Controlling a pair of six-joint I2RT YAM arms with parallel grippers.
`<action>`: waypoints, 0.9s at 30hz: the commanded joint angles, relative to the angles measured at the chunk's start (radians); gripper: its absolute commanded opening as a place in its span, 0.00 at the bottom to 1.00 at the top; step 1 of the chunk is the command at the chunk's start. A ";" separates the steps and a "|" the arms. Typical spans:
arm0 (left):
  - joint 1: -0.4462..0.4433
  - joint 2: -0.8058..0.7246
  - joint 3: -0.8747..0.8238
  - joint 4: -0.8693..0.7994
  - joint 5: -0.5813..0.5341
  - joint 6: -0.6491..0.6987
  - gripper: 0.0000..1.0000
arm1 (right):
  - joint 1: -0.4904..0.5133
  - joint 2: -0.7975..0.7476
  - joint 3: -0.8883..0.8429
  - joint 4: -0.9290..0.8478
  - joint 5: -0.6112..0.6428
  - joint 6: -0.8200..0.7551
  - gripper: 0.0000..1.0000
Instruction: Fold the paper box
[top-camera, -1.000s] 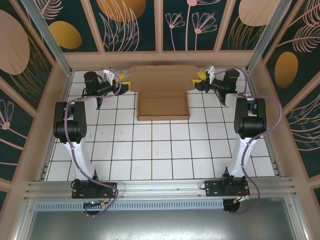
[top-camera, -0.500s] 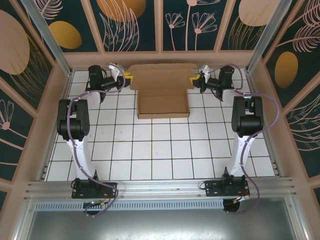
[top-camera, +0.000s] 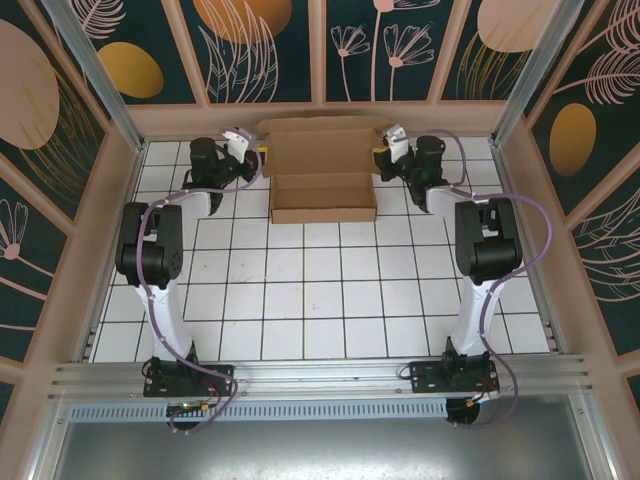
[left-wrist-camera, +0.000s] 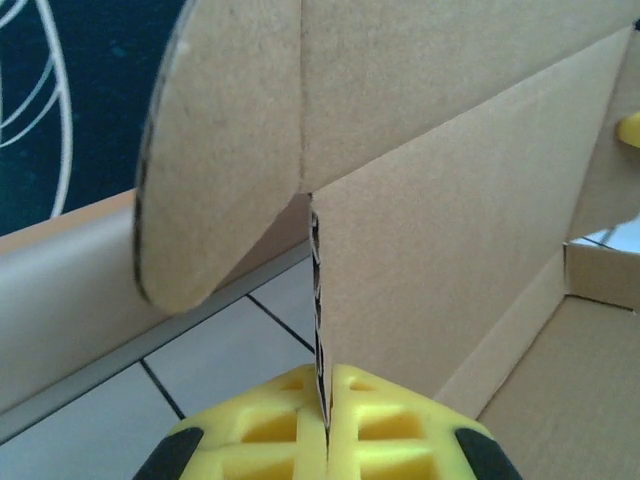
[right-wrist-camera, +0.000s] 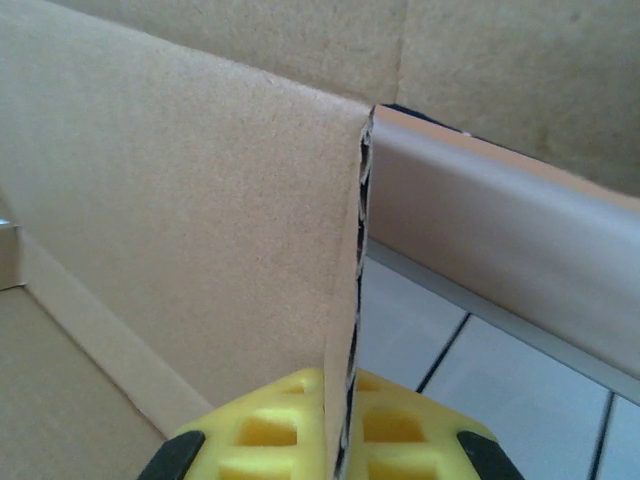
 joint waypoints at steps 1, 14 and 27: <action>-0.079 -0.060 -0.049 0.098 -0.204 -0.147 0.00 | 0.112 -0.051 -0.057 0.083 0.203 0.043 0.00; -0.191 -0.127 -0.090 0.040 -0.592 -0.612 0.00 | 0.357 -0.006 -0.014 0.245 0.901 0.394 0.00; -0.217 -0.146 -0.224 0.187 -0.682 -0.748 0.02 | 0.412 0.034 -0.012 0.284 1.106 0.554 0.00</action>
